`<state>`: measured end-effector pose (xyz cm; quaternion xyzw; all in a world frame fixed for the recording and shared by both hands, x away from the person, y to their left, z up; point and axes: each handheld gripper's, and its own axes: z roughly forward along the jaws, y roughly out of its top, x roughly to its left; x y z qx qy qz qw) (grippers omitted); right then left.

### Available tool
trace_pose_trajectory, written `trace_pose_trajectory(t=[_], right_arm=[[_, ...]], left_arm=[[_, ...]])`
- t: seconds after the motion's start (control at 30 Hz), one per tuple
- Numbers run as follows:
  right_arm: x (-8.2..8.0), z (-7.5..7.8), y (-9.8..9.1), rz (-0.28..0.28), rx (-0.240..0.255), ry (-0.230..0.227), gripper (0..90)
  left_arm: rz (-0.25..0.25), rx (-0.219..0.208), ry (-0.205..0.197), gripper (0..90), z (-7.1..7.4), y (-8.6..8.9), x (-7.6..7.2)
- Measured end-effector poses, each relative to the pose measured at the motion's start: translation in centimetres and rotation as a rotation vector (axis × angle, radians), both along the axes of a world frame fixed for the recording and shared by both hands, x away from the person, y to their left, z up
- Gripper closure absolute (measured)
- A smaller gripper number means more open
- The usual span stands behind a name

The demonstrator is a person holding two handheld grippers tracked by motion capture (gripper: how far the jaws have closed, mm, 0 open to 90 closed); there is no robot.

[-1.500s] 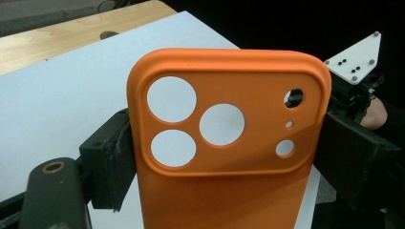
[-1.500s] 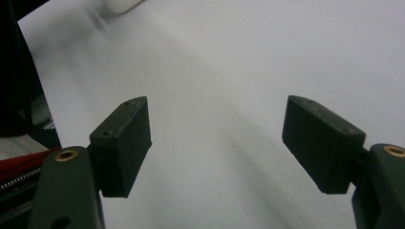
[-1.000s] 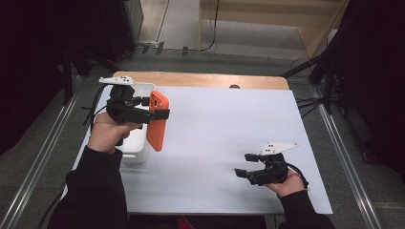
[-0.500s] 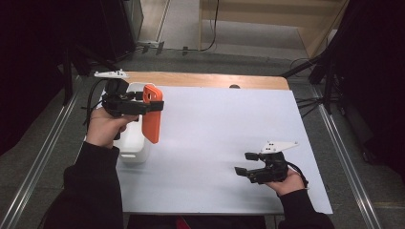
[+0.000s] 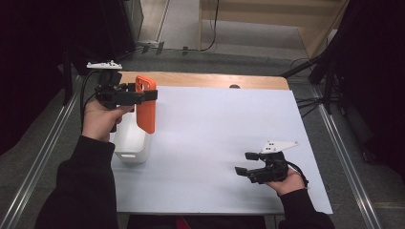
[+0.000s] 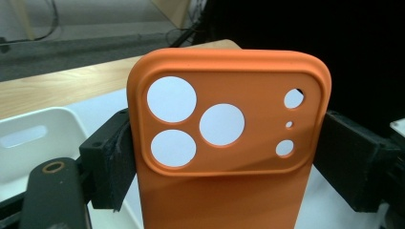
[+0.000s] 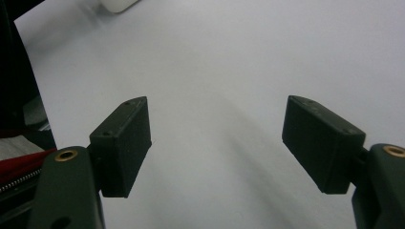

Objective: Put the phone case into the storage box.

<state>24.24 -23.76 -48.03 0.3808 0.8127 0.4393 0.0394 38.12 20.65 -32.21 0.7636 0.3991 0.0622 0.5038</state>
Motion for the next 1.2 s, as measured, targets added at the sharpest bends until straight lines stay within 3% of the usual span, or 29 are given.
trace_pose_trajectory(t=[0.3,0.8,1.2], right_arm=[[0.1,0.1,0.2,-0.001,-0.005,0.001,23.7],[0.3,0.1,0.4,0.005,-0.007,-0.009,23.7],[0.3,0.1,0.6,0.011,-0.004,-0.006,23.6]], left_arm=[[0.094,0.024,-0.023,16.3,0.6,1.1,0.9],[0.227,0.022,-0.068,16.3,0.6,1.5,2.5],[0.316,0.078,-0.102,16.3,0.4,0.7,4.5]])
